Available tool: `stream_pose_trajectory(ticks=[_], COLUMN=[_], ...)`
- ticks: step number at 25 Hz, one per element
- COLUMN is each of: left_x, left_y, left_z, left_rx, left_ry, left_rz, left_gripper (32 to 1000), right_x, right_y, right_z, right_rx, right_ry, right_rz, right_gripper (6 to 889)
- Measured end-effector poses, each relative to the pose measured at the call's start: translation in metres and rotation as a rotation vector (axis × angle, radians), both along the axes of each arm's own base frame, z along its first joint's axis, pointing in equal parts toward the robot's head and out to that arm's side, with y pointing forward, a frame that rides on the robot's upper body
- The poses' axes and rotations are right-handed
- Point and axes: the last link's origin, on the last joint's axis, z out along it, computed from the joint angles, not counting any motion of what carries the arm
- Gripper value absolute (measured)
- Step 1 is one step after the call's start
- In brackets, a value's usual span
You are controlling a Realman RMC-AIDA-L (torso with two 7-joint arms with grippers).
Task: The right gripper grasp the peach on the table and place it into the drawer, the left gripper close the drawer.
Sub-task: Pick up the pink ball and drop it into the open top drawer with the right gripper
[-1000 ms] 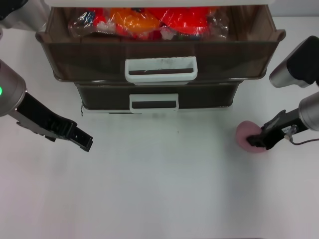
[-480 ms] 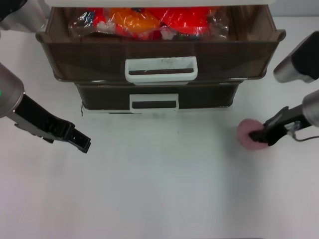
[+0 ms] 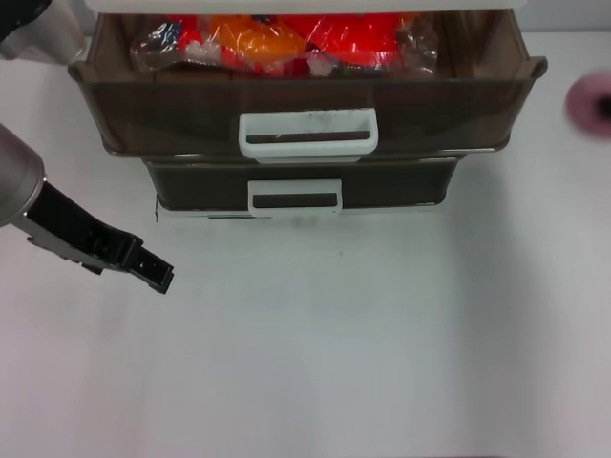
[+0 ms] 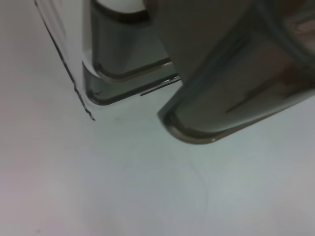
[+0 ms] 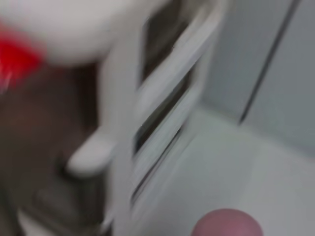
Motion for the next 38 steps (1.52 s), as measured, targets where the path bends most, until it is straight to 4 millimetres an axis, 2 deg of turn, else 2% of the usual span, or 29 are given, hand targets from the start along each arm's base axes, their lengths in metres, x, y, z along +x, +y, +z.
stream_pose_trajectory(ticks=[3, 6, 7, 8, 12, 16, 18, 24, 27, 38], left_x=[0.001, 0.001, 0.001, 0.001, 0.003, 0.005, 0.006, 0.008, 0.008, 0.006], left_y=[0.000, 0.000, 0.000, 0.000, 0.001, 0.003, 0.003, 0.002, 0.002, 0.002], left_z=[0.000, 0.000, 0.000, 0.000, 0.000, 0.000, -0.001, -0.002, -0.002, -0.002], left_rx=[-0.001, -0.001, -0.001, -0.002, -0.004, -0.004, -0.007, -0.014, -0.015, -0.017], left_ry=[-0.001, -0.001, -0.001, -0.001, 0.000, 0.000, -0.003, -0.011, -0.011, -0.010], left_rz=[-0.003, -0.003, -0.003, -0.004, -0.008, -0.016, -0.018, -0.020, -0.019, -0.016], left_gripper=[884, 884, 884, 884, 884, 884, 884, 884, 884, 884], right_x=[-0.024, -0.054, -0.076, -0.076, -0.114, -0.137, -0.145, -0.161, -0.163, -0.164], right_y=[-0.004, -0.011, -0.016, -0.016, -0.025, -0.024, -0.021, -0.005, 0.003, 0.008], right_z=[0.025, 0.037, 0.042, 0.042, 0.046, 0.039, 0.027, -0.024, -0.038, -0.040], right_rx=[0.080, 0.086, 0.062, 0.062, -0.017, -0.084, -0.129, -0.329, -0.374, -0.361], right_ry=[0.080, 0.195, 0.274, 0.274, 0.386, 0.441, 0.450, 0.488, 0.508, 0.506], right_rz=[0.094, 0.217, 0.306, 0.306, 0.469, 0.547, 0.568, 0.580, 0.575, 0.583], right_gripper=[121, 122, 122, 122, 122, 123, 123, 124, 124, 128])
